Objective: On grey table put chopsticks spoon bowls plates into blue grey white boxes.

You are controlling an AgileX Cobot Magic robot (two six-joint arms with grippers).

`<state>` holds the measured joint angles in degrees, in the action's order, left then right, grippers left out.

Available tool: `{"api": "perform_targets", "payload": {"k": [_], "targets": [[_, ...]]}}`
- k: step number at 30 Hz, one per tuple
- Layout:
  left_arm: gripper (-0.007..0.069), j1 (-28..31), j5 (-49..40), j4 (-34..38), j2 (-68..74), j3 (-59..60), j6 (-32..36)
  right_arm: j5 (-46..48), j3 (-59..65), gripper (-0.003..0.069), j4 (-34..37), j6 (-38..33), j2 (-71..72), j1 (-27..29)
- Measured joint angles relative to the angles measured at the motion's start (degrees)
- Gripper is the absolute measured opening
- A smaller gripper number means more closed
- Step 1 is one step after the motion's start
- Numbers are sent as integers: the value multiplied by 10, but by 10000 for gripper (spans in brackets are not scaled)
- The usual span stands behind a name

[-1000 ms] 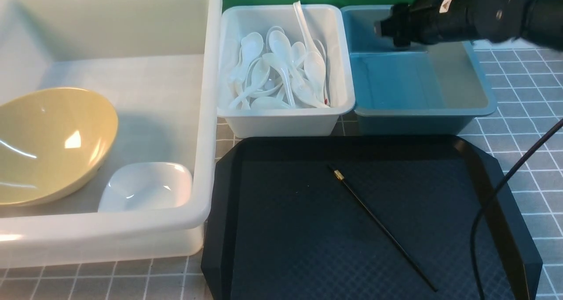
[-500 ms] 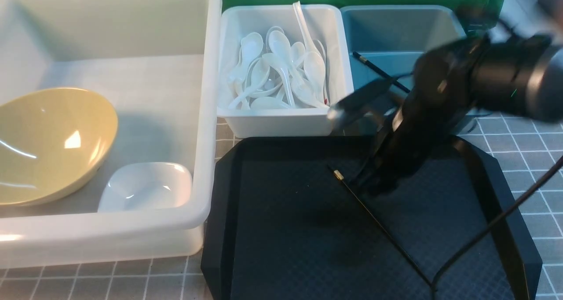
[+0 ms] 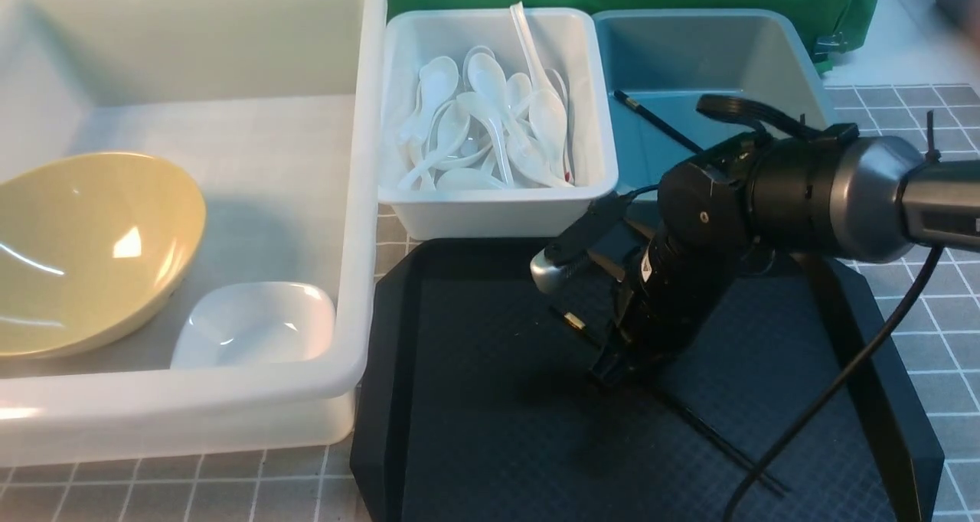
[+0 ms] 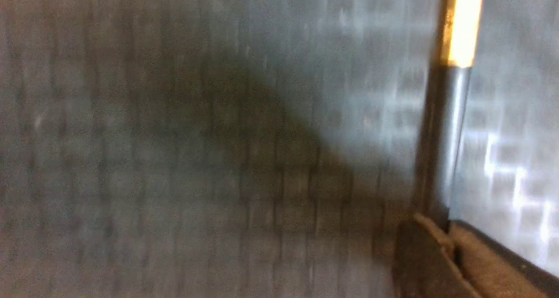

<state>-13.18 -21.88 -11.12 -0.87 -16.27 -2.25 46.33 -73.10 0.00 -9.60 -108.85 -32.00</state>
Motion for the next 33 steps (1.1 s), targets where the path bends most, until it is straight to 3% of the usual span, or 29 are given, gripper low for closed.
{"api": "perform_targets", "payload": {"k": [4, 11, 15, 19, 21, 23, 25, 27, 30, 33], "targets": [[-7, 0, -1, -1, 0, 0, 0, -32, -28, 67, -3, -24, 112, 1], [-7, 0, -1, -1, 0, 0, 0, -336, -43, 67, -60, -25, 187, 54], [-7, 0, 2, -15, 0, 3, 0, -494, -54, 110, -64, 35, 143, 114], [-7, 0, 2, -52, 0, 16, 0, -472, -84, 248, -65, 114, 83, 155], [-7, 0, -6, -56, 0, 18, 0, -374, -103, 335, -65, 132, 72, 161], [-7, 0, -15, -59, 0, 18, 0, -272, -118, 353, -65, 129, 89, 162], [-7, 0, -17, -59, 0, 18, 0, -198, -119, 300, -65, 105, 133, 160], [-7, 0, -19, -59, 0, 18, 0, -185, -106, 241, -65, 82, 176, 155], [-7, 0, -22, -59, 0, 19, 0, -199, -60, 122, -66, 59, 274, 138], [-7, 0, -28, -59, 0, 21, 0, -247, 14, 50, -66, 43, 367, 118]]}}
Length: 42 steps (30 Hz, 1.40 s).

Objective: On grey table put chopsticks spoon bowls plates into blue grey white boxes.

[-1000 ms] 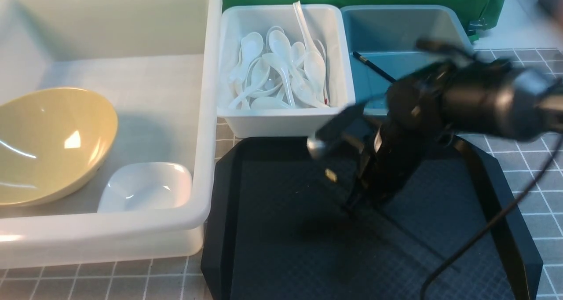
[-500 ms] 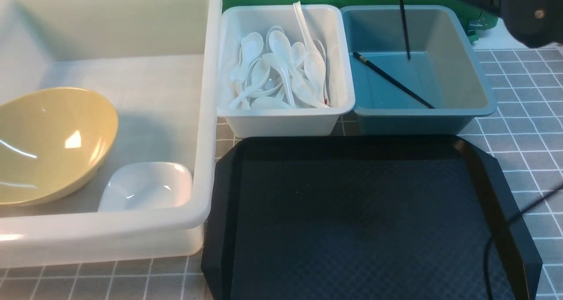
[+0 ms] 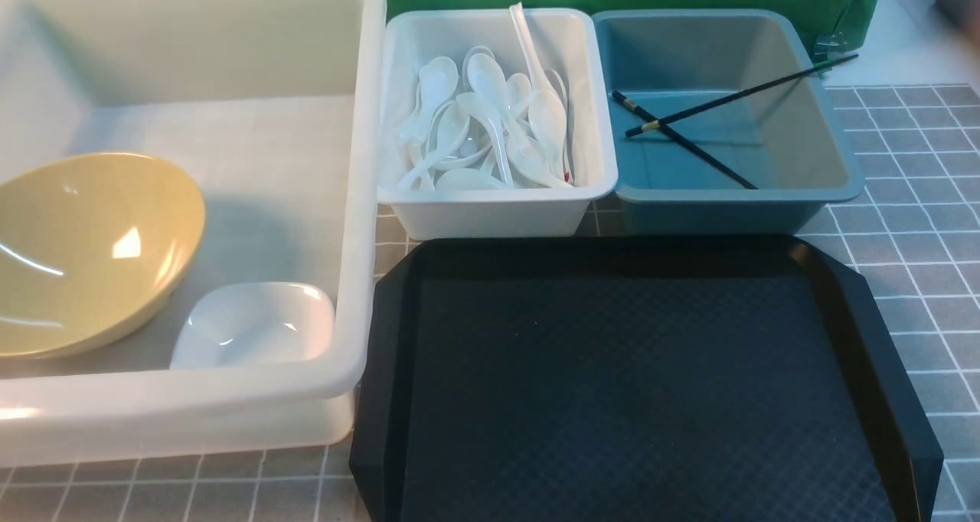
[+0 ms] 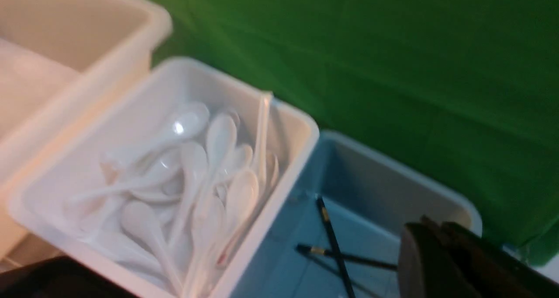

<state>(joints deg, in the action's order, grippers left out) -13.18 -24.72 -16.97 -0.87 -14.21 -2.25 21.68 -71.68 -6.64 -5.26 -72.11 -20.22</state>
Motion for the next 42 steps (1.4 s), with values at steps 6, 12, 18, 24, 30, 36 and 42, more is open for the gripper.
{"api": "perform_targets", "payload": {"k": [6, 12, 18, 24, 30, 36, 42], "targets": [[-7, 0, -2, 0, 0, 2, 0, -151, 260, 33, 0, -38, 174, -20], [-7, 0, -4, 0, 0, 2, 0, -208, 443, 33, 0, -40, 265, -20], [-7, 0, -4, 0, 0, 2, 0, -217, 585, 35, 0, -40, 279, -20], [-7, 0, -5, 0, 0, 2, 0, -217, 693, 39, 0, -20, 276, -20], [-7, 0, -8, 0, 0, 2, 0, -182, 731, 43, 0, 165, 443, 20], [-7, 0, -8, 1, 0, 2, 0, -160, 733, 50, 0, 188, 618, 96], [-7, 0, -8, 1, 0, 2, 0, -143, 733, 57, 0, 190, 724, 166]]}}
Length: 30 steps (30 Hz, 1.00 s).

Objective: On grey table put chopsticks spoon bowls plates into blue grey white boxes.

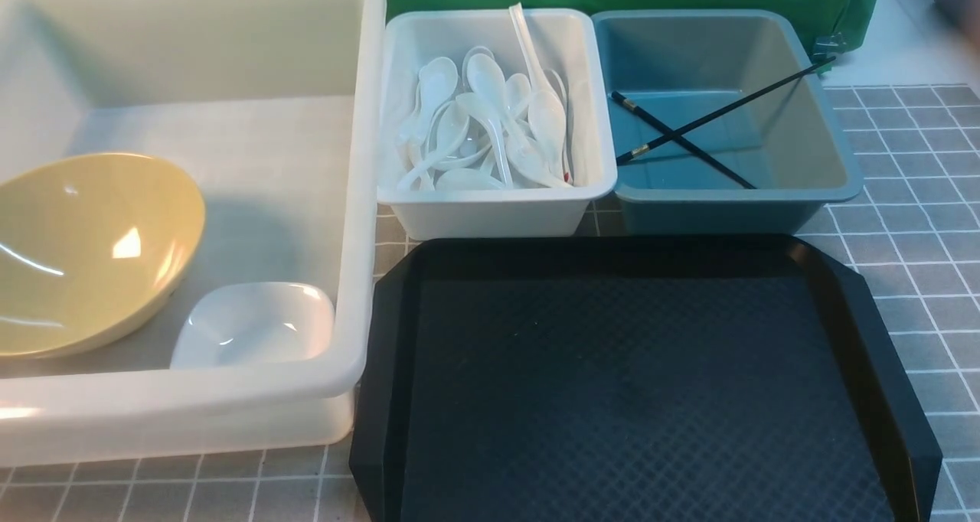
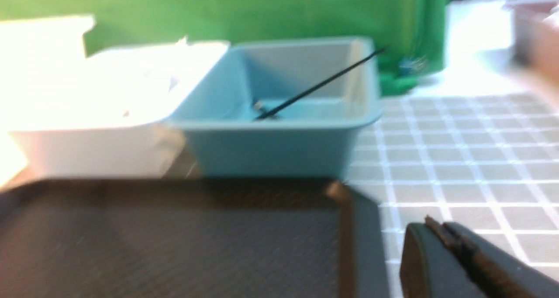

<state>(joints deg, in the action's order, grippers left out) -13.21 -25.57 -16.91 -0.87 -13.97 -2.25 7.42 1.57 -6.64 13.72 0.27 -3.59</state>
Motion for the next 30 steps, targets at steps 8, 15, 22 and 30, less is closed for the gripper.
{"api": "perform_targets", "payload": {"k": [8, 15, 22, 30], "targets": [[-7, 0, 0, 0, 0, 0, 0, 6, 0, 61, 0, 0, 4, 72], [-7, 0, 0, 0, 0, 0, 0, 61, 0, 62, 25, -65, 4, 80], [-7, 0, 0, 0, 0, 0, 0, 111, 0, 66, 34, -86, 4, 79], [-7, 0, 0, 0, 0, 0, 0, 111, 0, 77, 34, -86, 4, 80]]}}
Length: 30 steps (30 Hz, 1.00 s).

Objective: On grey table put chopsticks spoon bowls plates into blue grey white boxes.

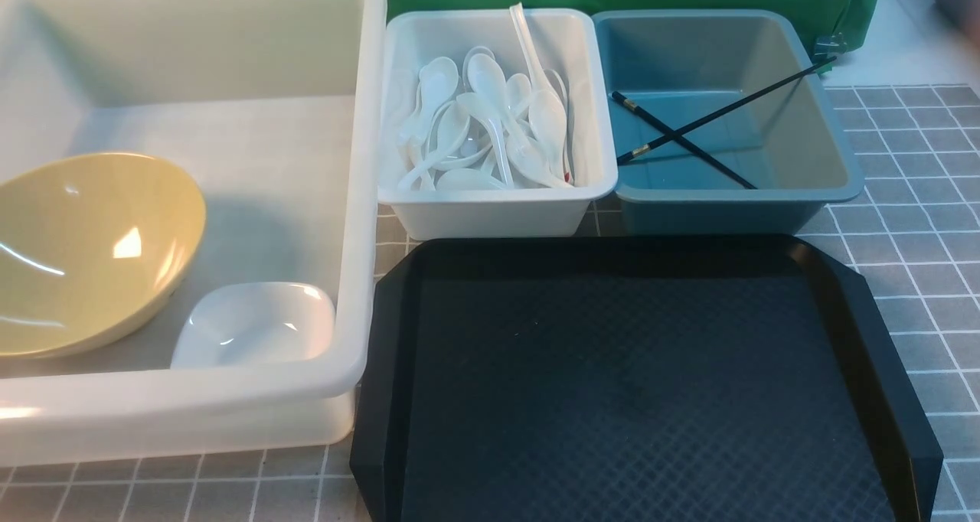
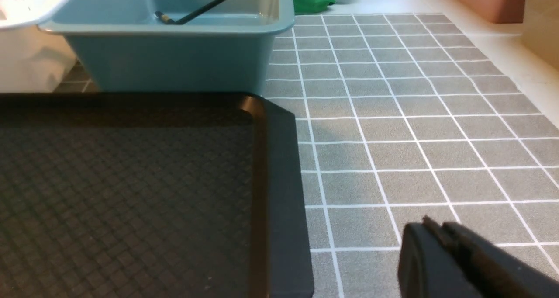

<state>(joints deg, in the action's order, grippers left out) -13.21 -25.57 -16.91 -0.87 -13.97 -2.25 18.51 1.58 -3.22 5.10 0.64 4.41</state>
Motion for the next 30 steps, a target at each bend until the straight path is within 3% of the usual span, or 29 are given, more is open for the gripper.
{"api": "perform_targets", "payload": {"k": [22, 27, 30], "targets": [[-7, 6, 14, -6, 0, 12, 11, 1, 0, 91, 0, 0, 0, 0], [-7, 73, 107, 29, 0, 27, 22, 1, 0, 97, 0, 0, 0, 0], [-7, 159, 249, 126, 0, 72, 26, 1, 0, 100, 0, 0, 0, 0]]}}
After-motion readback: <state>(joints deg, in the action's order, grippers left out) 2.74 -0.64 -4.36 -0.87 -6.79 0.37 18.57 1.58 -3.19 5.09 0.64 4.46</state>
